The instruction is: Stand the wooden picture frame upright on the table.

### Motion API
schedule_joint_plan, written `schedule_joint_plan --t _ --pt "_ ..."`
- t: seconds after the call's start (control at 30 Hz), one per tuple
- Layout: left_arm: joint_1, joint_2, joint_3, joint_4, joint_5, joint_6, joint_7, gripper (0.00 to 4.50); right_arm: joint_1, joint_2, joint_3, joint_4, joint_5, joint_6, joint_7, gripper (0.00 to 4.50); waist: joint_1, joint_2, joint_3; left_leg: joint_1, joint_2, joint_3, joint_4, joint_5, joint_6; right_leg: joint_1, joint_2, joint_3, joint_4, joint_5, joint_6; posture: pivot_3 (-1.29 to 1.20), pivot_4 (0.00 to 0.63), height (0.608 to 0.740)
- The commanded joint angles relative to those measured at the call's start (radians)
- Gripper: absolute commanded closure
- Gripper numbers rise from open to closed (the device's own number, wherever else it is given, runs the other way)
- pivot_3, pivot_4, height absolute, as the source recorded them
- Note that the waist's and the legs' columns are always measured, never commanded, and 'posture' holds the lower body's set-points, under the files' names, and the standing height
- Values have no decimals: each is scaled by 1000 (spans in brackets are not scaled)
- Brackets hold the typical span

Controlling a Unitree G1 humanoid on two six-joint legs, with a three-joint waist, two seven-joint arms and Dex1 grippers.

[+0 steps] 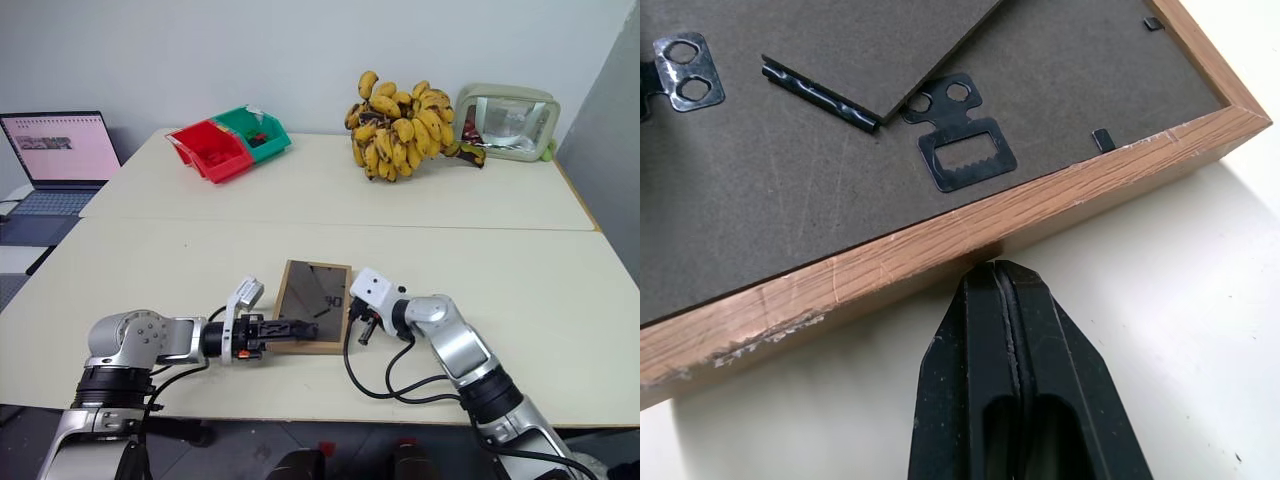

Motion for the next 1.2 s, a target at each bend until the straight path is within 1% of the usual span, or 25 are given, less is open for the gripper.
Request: schedule_joint_plan --t 0.03,0.1,0.13,0.17,0.23,0.33,0.47,0.53,0.6,0.7,0.77,0.8,0.93,1.0,1.03,1.07,1.2 --pt "8 -11 12 10 2 4 31 442 0 -9 -5 -28 6 -18 8 4500 0 0 0 0 0 0 0 0 0 0 0 0 -1 0 0 0 150 740" --pt "4 -5 28 14 -4 -5 29 760 4 -16 -10 -27 6 -19 7 4500 -1 0 0 0 0 0 0 0 0 0 0 0 -1 0 0 0 150 740" --pt "4 -4 34 15 -7 -8 30 1024 6 -19 -12 -28 6 -19 6 4500 -1 0 0 0 0 0 0 0 0 0 0 0 -1 0 0 0 150 740" --pt "-1 -3 43 20 -10 -10 33 1142 11 -24 -14 -29 5 -20 5 4500 -2 0 0 0 0 0 0 0 0 0 0 0 -1 0 0 0 150 740" --pt "-7 -3 53 19 -15 -9 38 1542 24 -36 -21 -36 6 -18 3 4500 -3 0 0 0 1 0 0 0 0 0 0 0 -1 0 0 0 150 740" --pt "-2 -10 67 -9 -31 6 49 2250 52 -68 -39 -46 3 -21 -1 4500 -3 0 0 0 1 0 0 0 0 0 0 0 -1 0 0 0 150 740" --pt "-6 -31 116 -48 -68 40 77 3014 67 -130 -91 -47 3 -36 1 4500 1 0 0 0 0 0 0 0 0 0 0 0 -1 0 0 0 150 740" --pt "-5 -43 143 -74 -90 65 94 3198 54 -175 -128 -35 7 -52 13 4500 1 -1 0 -1 0 0 0 0 0 0 0 0 -2 0 1 0 150 740" --pt "-4 -56 169 -103 -106 86 113 3198 32 -210 -160 -28 21 -52 33 4500 1 -1 1 -1 0 0 0 0 0 0 0 0 -2 0 1 0 150 740" --pt "-28 -96 220 -153 -120 94 174 3199 -48 -245 -262 -39 127 39 95 4500 0 -2 2 -1 0 0 0 0 0 0 0 0 -2 0 1 0 150 740" --pt "-55 -105 219 -209 -121 59 191 3199 -132 -218 -361 -40 251 169 111 4149 -6 -3 3 -1 0 1 0 0 0 0 0 0 -2 1 1 0 150 740" --pt "-67 -109 217 -234 -120 36 198 3199 -173 -209 -399 -38 307 223 124 4082 -9 -3 3 -1 1 0 0 0 0 0 0 0 -2 1 1 0 150 740" --pt "-133 -152 231 -287 -110 -59 243 3199 -314 -185 -481 -3 438 336 140 3188 -11 -4 3 -1 2 -1 -1 0 0 0 1 -1 -2 1 0 0 150 740" --pt "-154 -151 203 -315 -80 -129 248 3199 -380 -174 -492 32 475 351 149 2671 -10 -4 3 -2 1 0 -1 0 0 0 1 0 -2 1 0 0 150 740" --pt "-159 -148 187 -328 -67 -155 248 3199 -407 -169 -489 49 483 351 153 2561 -11 -4 3 -2 1 0 -1 0 0 0 1 0 -3 1 0 0 150 740" --pt "-162 -145 174 -337 -59 -178 248 3199 -429 -164 -482 66 489 346 157 2287 -11 -4 3 -2 1 2 -1 0 0 -1 0 1 -3 1 0 0 150 740" --pt "-162 -122 132 -357 -46 -234 232 3199 -500 -143 -438 141 485 291 177 1466 -11 -4 3 -3 0 2 -1 0 0 -2 0 1 -4 1 1 0 150 740"
